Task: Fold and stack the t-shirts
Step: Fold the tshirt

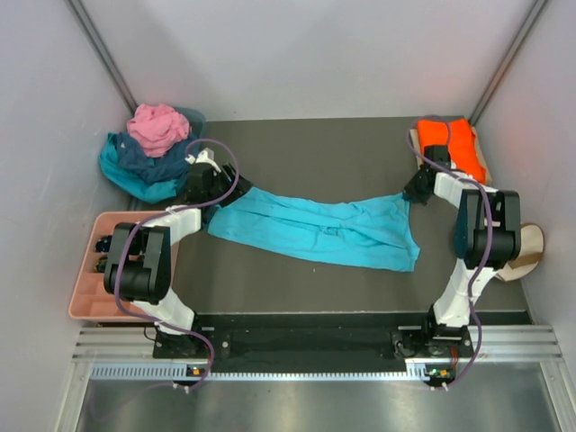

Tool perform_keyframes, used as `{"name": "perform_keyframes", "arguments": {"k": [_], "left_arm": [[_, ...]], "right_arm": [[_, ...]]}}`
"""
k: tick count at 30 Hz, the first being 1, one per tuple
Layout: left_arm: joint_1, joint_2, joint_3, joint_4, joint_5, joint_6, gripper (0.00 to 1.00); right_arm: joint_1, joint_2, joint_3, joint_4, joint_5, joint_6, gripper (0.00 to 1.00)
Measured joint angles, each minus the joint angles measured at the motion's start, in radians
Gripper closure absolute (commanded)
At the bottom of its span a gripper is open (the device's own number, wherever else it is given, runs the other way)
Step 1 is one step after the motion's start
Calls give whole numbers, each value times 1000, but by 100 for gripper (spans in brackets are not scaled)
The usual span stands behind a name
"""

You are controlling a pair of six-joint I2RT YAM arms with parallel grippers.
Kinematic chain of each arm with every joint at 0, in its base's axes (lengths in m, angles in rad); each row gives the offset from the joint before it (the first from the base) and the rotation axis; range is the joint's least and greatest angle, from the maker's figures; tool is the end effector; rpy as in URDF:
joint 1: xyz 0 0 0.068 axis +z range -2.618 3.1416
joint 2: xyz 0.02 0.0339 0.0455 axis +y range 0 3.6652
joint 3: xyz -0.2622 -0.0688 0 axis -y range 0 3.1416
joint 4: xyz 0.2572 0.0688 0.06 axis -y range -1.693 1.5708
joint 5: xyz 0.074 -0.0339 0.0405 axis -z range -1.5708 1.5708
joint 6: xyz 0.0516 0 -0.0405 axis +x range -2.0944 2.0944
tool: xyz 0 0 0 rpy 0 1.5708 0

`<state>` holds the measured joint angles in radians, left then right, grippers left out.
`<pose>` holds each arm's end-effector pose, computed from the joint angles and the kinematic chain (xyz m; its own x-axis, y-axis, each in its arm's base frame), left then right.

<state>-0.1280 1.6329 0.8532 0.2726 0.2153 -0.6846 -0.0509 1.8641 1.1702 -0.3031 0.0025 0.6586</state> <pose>0.3657 -0.0582 0.1766 -0.5691 -0.5496 -0.6116 -0.0645 0.7713 -0.6332 0.3996 -0.0205 0.1407 -0.6314 0.6450 -0.4306 0.5546 0.7636 0.3306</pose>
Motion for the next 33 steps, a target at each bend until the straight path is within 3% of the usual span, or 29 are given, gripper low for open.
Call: {"name": "perform_keyframes", "arguments": {"k": [18, 22, 25, 33], "left_arm": [[0, 0, 0, -13, -13, 4, 36], [0, 0, 0, -13, -20, 5, 36], [0, 0, 0, -13, -23, 4, 36], [0, 0, 0, -12, -22, 3, 36]], "right_arm": [[0, 276, 463, -61, 74, -57, 100], [0, 281, 508, -69, 97, -87, 60], [0, 274, 503, -38, 107, -111, 51], [0, 70, 308, 8, 68, -149, 48]]}}
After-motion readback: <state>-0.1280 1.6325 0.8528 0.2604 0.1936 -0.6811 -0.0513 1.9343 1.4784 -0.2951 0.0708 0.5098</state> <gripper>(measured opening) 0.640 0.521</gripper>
